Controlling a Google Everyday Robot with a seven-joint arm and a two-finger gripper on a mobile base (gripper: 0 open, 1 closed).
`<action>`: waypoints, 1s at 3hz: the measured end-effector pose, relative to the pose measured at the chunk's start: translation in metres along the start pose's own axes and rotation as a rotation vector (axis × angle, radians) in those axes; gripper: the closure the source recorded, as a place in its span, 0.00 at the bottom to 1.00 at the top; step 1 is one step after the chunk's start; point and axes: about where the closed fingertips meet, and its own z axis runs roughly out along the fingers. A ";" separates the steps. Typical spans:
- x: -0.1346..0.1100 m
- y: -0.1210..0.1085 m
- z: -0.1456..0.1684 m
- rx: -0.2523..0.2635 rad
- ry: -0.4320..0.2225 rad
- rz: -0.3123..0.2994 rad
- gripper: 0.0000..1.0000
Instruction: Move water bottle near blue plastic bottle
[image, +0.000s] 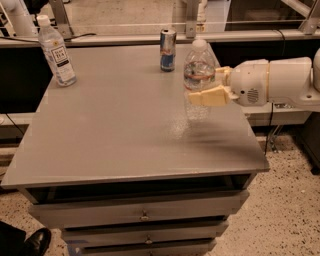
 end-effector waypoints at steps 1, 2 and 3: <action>-0.004 -0.002 0.003 0.016 -0.015 -0.002 1.00; -0.024 -0.021 0.034 0.027 -0.078 -0.018 1.00; -0.058 -0.051 0.084 0.020 -0.134 -0.039 1.00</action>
Offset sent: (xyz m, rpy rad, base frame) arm 0.0915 0.0728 0.0287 0.1456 -0.1282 -0.0202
